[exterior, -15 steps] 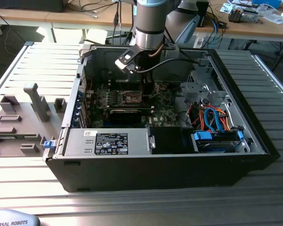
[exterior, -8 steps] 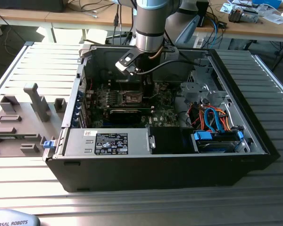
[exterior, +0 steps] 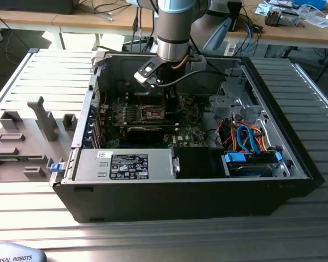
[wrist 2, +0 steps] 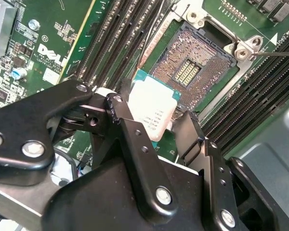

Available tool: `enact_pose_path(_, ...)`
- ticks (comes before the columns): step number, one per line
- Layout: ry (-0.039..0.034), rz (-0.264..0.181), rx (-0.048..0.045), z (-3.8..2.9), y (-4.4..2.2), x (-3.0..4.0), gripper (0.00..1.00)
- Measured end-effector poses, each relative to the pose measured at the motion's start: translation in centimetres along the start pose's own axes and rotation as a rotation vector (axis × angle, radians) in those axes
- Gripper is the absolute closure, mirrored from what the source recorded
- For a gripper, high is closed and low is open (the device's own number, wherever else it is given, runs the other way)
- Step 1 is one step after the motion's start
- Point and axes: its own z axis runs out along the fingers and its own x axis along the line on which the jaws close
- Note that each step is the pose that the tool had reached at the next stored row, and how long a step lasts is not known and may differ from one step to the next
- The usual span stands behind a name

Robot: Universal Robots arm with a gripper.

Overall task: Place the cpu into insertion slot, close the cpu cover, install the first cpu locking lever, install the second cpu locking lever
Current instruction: 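Place the cpu into insertion slot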

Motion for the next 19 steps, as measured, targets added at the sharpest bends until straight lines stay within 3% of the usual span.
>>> enact_pose_path(4,-0.0073,0.002,0.0007,0.13,0.00,0.01,0.38)
enact_pose_path(15,-0.0071,0.002,0.0006,0.14,0.01,0.01,0.47)
enact_pose_path(19,-0.0074,0.002,-0.0042,-0.36,-0.16,-0.03,0.47)
